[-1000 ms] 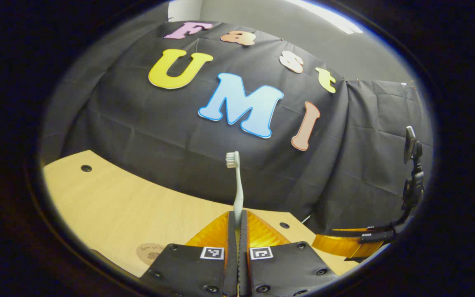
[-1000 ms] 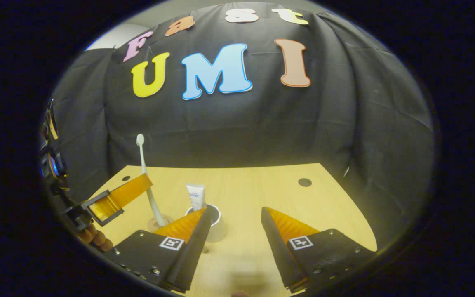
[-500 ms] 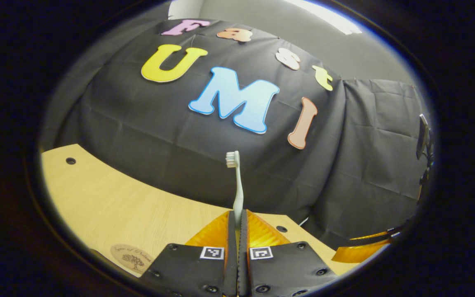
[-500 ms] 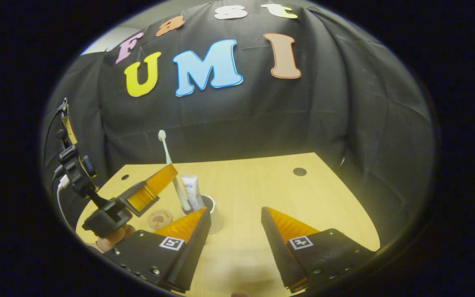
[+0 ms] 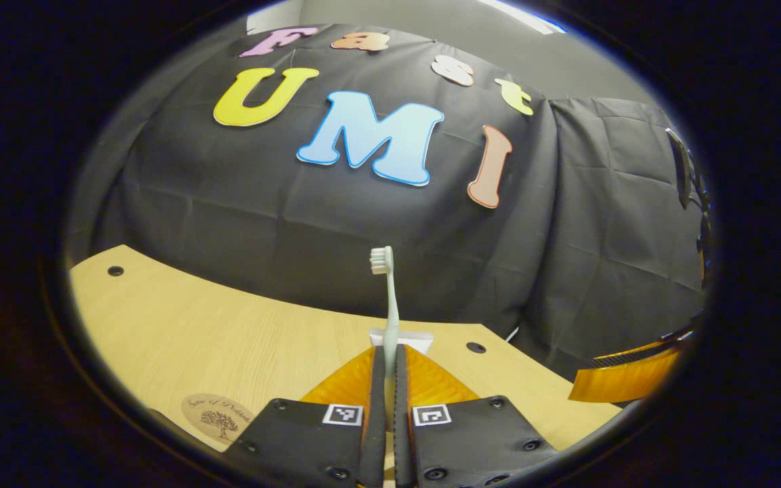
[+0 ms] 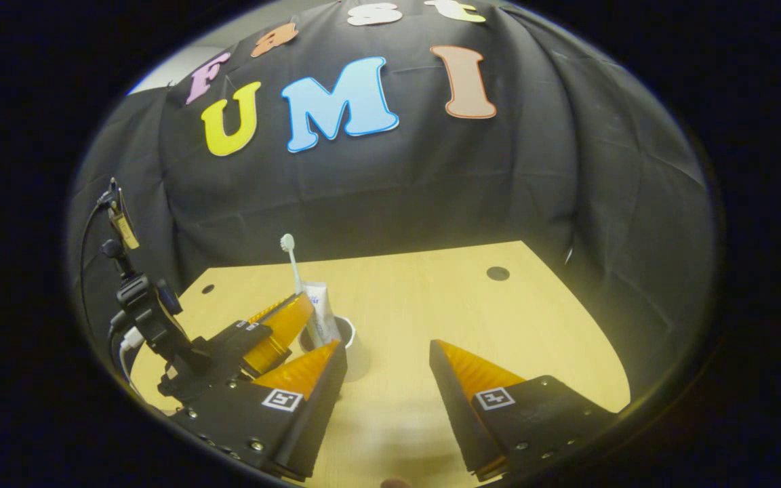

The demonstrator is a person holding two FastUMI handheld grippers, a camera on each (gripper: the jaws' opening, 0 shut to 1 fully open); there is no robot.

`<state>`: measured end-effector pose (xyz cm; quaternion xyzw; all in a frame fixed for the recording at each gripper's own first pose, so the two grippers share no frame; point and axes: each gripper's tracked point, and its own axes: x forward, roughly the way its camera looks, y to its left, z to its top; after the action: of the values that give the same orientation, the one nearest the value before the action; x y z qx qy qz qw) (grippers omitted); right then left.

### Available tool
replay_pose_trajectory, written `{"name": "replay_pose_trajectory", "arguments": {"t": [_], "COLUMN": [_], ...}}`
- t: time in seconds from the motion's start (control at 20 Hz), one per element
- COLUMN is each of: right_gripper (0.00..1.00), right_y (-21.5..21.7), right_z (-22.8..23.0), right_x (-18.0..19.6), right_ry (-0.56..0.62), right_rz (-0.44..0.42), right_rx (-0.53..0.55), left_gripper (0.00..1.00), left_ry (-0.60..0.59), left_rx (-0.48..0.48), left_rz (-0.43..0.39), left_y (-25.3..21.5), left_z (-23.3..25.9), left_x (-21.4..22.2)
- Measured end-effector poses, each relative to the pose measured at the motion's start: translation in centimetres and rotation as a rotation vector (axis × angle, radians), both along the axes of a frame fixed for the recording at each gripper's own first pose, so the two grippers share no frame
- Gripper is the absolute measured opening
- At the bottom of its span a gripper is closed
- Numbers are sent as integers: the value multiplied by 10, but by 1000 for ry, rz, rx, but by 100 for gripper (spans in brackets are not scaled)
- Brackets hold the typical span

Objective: Put the toothbrush and toothpaste on the desktop into the cup, then pick up the cup and place it on the coaster on the desktop.

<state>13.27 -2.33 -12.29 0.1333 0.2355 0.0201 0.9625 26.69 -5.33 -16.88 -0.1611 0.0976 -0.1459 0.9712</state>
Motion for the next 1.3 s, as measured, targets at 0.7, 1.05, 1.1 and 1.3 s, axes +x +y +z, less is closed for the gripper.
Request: {"name": "replay_pose_trajectory", "arguments": {"t": [0.7,1.05,1.1,1.3], "right_gripper": [89,90,90,90], "right_y": [15,33,37,55], "right_z": [-4,-9,-13,-19], "right_x": [5,16,18,26], "right_ry": [28,81,102,166], "right_rz": [8,31,37,57], "right_rx": [25,53,57,88], "left_gripper": [70,92,96,96], "left_ry": [53,24,23,4], "left_rx": [19,66,74,108], "left_rz": [13,84,94,121], "left_y": [21,62,68,89], "left_z": [6,31,34,47], "left_x": [-26,-46,-50,-65]}}
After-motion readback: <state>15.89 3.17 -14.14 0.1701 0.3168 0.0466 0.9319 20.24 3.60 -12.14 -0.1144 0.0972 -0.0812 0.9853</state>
